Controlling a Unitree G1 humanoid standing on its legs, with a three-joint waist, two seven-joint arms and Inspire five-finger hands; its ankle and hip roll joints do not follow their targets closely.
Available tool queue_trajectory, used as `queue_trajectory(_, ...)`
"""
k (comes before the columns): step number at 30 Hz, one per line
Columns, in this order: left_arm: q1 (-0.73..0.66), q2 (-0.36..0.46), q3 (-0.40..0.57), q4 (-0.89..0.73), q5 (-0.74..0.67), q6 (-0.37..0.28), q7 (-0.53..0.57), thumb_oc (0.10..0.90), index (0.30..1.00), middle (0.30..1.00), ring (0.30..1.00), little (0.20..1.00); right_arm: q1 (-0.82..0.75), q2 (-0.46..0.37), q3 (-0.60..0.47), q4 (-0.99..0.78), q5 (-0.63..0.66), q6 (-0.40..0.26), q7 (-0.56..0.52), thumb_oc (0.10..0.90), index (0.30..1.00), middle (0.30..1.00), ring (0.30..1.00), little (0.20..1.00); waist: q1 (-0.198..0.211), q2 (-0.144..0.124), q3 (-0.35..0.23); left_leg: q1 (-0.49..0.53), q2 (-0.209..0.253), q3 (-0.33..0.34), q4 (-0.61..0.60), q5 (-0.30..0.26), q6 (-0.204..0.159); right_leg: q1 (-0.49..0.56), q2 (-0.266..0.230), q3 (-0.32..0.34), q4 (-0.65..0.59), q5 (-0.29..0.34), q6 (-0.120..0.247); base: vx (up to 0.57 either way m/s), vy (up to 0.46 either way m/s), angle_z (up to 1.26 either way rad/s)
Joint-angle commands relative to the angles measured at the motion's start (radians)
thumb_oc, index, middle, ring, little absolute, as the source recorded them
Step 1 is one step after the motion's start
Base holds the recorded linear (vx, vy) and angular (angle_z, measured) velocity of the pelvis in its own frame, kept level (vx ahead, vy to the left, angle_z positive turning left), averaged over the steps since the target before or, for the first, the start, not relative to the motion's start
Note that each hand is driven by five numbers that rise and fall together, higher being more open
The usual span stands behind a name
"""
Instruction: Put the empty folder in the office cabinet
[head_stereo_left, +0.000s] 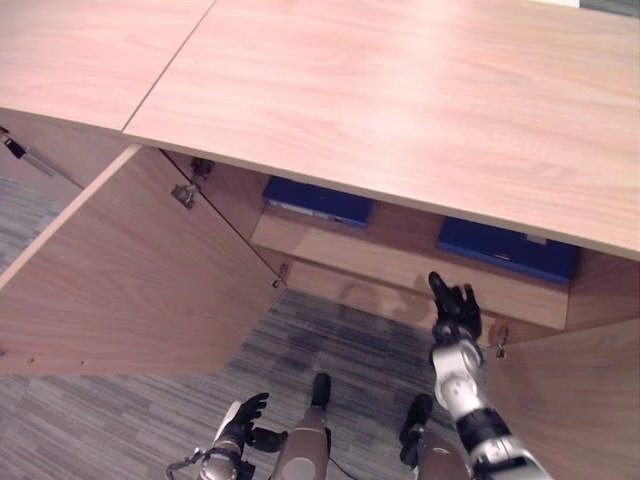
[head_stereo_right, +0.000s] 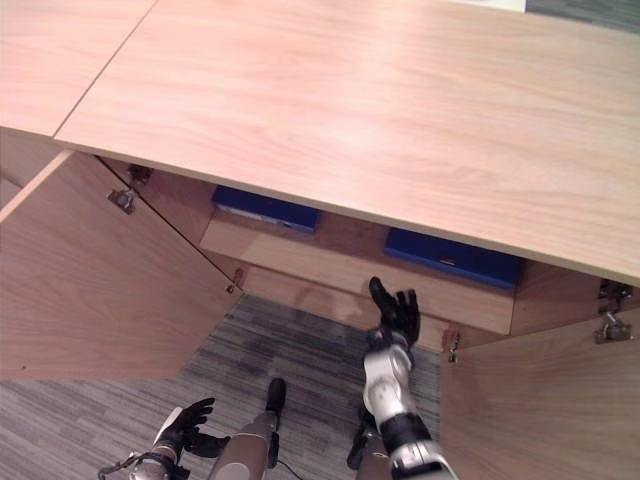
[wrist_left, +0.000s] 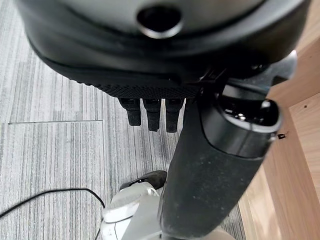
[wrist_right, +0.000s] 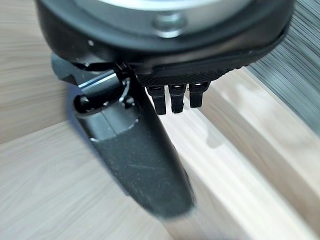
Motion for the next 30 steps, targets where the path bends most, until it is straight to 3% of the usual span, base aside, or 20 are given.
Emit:
queue_trajectory(1, 0.044, 0.077, 0.025, 0.027, 0.065, -0.053, -0.022, 0.8, 0.9, 0.9, 0.9, 0.9, 0.019, -0.181, -0.047, -0.279, -0.434, -0.039, 0.077, 0.4, 0.3, 0.3, 0.3, 0.3, -0.014, -0.027, -0.021, 0.044, 0.068, 0.044, -0.025, -0.037, -0.062, 0.094, -0.043, 0.047, 0.023, -0.111, 0.108, 0.07, -0.001, -0.01)
queue_trajectory(3, 0.055, 0.081, 0.035, 0.012, 0.099, -0.069, -0.04, 0.8, 0.9, 0.9, 0.9, 0.9, 0.065, -0.261, -0.074, -0.344, -0.639, -0.011, 0.063, 0.4, 0.3, 0.3, 0.3, 0.3, -0.02, -0.035, -0.034, 0.062, 0.069, 0.047, -0.03, -0.041, -0.062, 0.109, -0.042, 0.043, 0.018, -0.114, 0.111, 0.06, -0.009, -0.05)
queue_trajectory(10, 0.063, 0.09, 0.027, -0.047, 0.102, -0.09, -0.054, 0.8, 0.9, 0.9, 0.9, 0.9, 0.048, -0.334, -0.113, -0.299, -0.843, 0.058, 0.003, 0.4, 0.3, 0.3, 0.3, 0.3, -0.015, -0.037, -0.038, 0.075, 0.073, 0.045, -0.03, -0.047, -0.055, 0.114, -0.041, 0.043, 0.033, -0.124, 0.112, 0.01, -0.002, -0.02)
queue_trajectory(17, 0.051, 0.117, -0.009, -0.09, 0.08, -0.103, -0.066, 0.8, 0.9, 0.9, 0.9, 0.9, -0.104, -0.394, -0.079, -0.052, -0.833, 0.092, -0.029, 0.4, 0.3, 0.3, 0.3, 0.3, 0.018, -0.02, -0.01, 0.048, 0.075, 0.027, -0.018, -0.039, -0.055, 0.093, -0.043, 0.041, 0.053, -0.132, 0.11, -0.04, -0.005, 0.01)
queue_trajectory(23, -0.017, 0.138, -0.067, -0.092, 0.019, -0.114, -0.047, 0.8, 0.9, 0.9, 0.9, 0.9, -0.372, -0.472, 0.045, 0.26, -0.732, 0.116, -0.018, 0.4, 0.3, 0.3, 0.3, 0.3, 0.064, 0.015, 0.08, -0.047, 0.077, -0.01, 0.038, -0.023, -0.061, 0.027, -0.054, 0.035, 0.097, -0.131, 0.106, -0.11, -0.009, 0.08)
queue_trajectory(30, -0.055, 0.141, -0.132, -0.122, -0.015, -0.119, -0.036, 0.8, 0.9, 0.9, 0.9, 0.9, -0.553, -0.533, 0.127, 0.472, -0.688, 0.137, -0.002, 0.4, 0.3, 0.3, 0.3, 0.3, 0.09, 0.057, 0.139, -0.147, 0.071, -0.025, 0.096, -0.013, -0.069, -0.049, -0.076, 0.027, 0.161, -0.141, 0.104, -0.05, -0.006, 0.08)
